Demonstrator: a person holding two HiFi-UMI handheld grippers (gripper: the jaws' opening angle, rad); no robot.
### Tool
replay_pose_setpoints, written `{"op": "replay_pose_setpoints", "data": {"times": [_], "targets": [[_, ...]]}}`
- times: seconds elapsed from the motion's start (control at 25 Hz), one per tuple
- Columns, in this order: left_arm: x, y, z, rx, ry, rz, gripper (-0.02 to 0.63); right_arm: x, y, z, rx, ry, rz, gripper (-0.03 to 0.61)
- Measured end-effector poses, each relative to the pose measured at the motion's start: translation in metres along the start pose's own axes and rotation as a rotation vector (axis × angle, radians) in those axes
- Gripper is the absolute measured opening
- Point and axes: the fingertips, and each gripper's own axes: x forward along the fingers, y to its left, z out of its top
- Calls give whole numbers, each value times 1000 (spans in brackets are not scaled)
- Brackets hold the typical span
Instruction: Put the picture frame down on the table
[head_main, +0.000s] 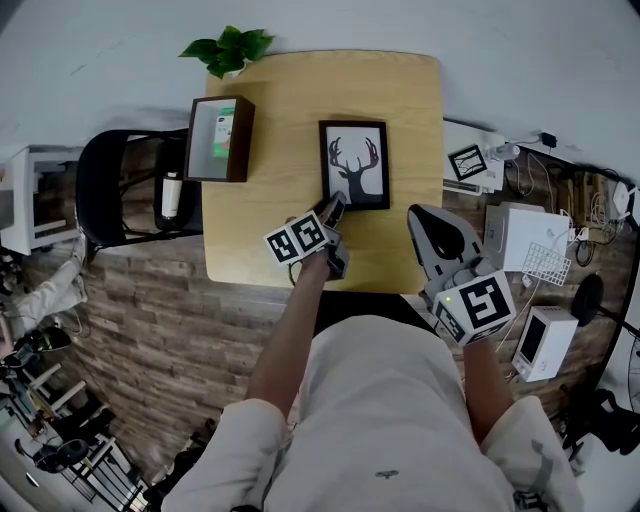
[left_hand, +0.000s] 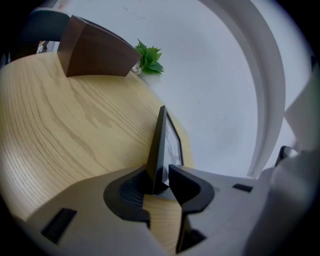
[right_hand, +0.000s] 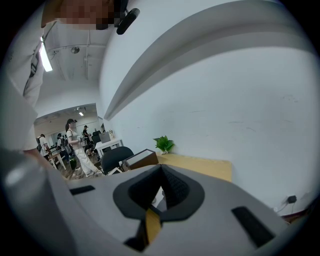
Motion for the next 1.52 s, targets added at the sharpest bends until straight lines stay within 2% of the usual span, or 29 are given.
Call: {"op": "replay_pose_setpoints", "data": {"times": [0.16, 0.32, 0.68, 1.0, 1.2, 1.52], "targets": [[0, 4, 0, 147, 11, 77, 135, -1, 0, -2, -8, -4, 6, -2], [0, 9, -3, 196, 24, 110, 144, -3, 1, -2, -1, 3, 2, -2], [1, 17, -6, 231, 50, 162, 160, -5, 3, -5, 2, -2, 11, -2], [2, 17, -6, 267, 53, 175, 164, -6, 6, -6, 3, -1, 14, -2], [1, 18, -5, 336, 47, 209, 175, -6, 7, -5, 1, -2, 16, -2], [-2, 18, 2, 305, 32, 184, 176, -4, 10, -6, -1, -3, 19, -2]]}}
